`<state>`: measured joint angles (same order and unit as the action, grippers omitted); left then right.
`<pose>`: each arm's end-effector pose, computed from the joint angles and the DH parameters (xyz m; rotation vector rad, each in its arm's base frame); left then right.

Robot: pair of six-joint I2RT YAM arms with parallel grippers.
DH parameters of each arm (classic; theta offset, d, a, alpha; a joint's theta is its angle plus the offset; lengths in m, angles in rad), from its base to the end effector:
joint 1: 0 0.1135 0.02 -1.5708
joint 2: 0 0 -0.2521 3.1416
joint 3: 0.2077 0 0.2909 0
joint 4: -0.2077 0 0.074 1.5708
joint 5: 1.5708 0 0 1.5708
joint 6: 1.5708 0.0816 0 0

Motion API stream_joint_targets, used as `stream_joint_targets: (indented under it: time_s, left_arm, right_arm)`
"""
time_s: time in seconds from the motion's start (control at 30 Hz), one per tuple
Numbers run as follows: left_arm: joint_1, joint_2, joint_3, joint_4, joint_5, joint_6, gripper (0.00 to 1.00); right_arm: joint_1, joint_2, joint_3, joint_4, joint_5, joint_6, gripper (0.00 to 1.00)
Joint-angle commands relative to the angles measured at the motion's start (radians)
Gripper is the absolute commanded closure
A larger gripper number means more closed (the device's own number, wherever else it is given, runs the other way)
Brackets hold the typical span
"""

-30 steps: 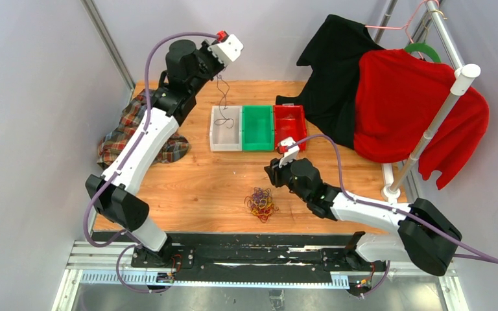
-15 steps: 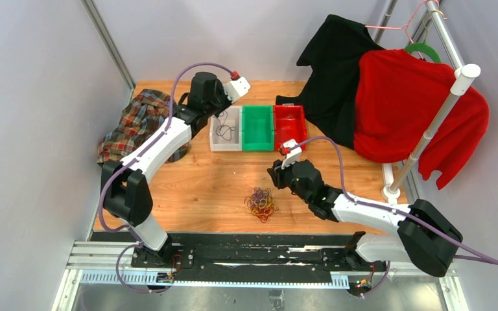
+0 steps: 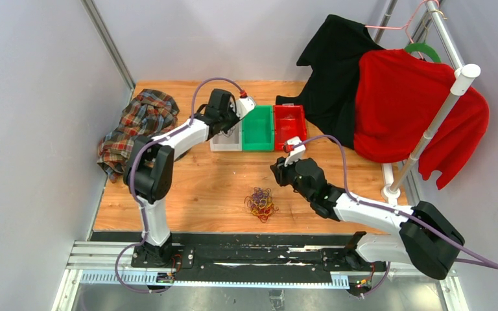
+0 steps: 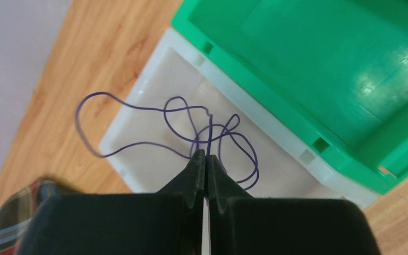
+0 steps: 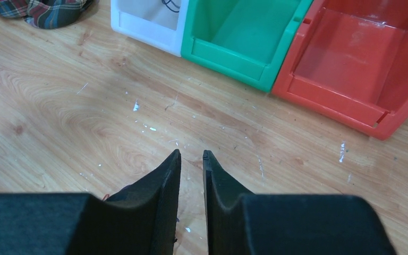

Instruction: Untangle the cables

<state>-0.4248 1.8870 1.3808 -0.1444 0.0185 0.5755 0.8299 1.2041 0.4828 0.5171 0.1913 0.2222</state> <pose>0.4551 -0.2075 0.1733 1.0745 1.9449 0.0624 0.2368 0.2359 0.1747 -0.4053 1.7634 0.5877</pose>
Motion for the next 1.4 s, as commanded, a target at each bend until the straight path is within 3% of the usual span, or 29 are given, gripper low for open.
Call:
stream_joint_targets:
  time_s: [0.0, 0.2, 0.23, 0.27, 0.3, 0.37, 0.47, 0.5, 0.67, 0.83, 0.97, 1.1, 1.23, 1.37]
  left_arm:
    - [-0.002, 0.076, 0.006, 0.080, -0.037, -0.010, 1.00]
    - [-0.003, 0.091, -0.030, 0.097, -0.046, -0.031, 0.97]
    - [-0.001, 0.083, -0.012, 0.068, -0.041, -0.047, 0.90]
    - [0.000, 0.067, 0.007, 0.018, -0.031, -0.064, 0.78]
    - [0.006, 0.041, 0.036, -0.019, 0.000, -0.087, 0.59]
    - [0.020, -0.001, 0.090, -0.128, 0.076, -0.121, 0.40]
    - [0.054, -0.043, 0.189, -0.239, 0.186, -0.184, 0.15]
    - [0.062, -0.051, 0.216, -0.263, 0.195, -0.189, 0.11]
    - [0.085, -0.097, 0.265, -0.310, 0.217, -0.200, 0.08]
    - [0.077, -0.160, 0.197, -0.422, 0.367, -0.168, 0.08]
    - [0.070, -0.215, 0.054, -0.278, 0.275, -0.139, 0.15]
    - [0.067, -0.183, 0.080, -0.380, 0.350, -0.067, 0.21]
    - [0.013, -0.217, 0.023, -0.475, 0.437, 0.002, 0.21]
    - [-0.087, -0.324, -0.127, -0.501, 0.546, -0.055, 0.17]
  right_arm:
    - [-0.028, -0.018, -0.004, -0.009, 0.008, 0.014, 0.78]
    - [-0.042, -0.034, 0.006, -0.030, -0.004, 0.005, 0.78]
    - [-0.043, -0.038, 0.008, -0.034, -0.006, 0.003, 0.78]
    - [-0.043, -0.041, 0.012, -0.040, -0.011, 0.001, 0.78]
    - [-0.045, -0.048, 0.017, -0.048, -0.014, -0.004, 0.77]
    - [-0.045, -0.055, 0.019, -0.057, -0.020, -0.008, 0.77]
    - [-0.047, -0.067, 0.023, -0.068, -0.025, -0.012, 0.77]
    - [-0.048, -0.070, 0.021, -0.070, -0.027, -0.012, 0.77]
    - [-0.051, -0.083, 0.023, -0.091, -0.035, -0.013, 0.75]
    - [-0.052, -0.074, 0.009, -0.101, -0.051, 0.011, 0.69]
    - [-0.051, -0.059, 0.007, -0.093, -0.065, 0.023, 0.68]
    - [-0.052, -0.061, 0.016, -0.112, -0.065, 0.023, 0.68]
    - [-0.051, -0.067, 0.010, -0.127, -0.074, 0.021, 0.66]
    - [-0.051, -0.067, 0.012, -0.157, -0.111, 0.027, 0.62]
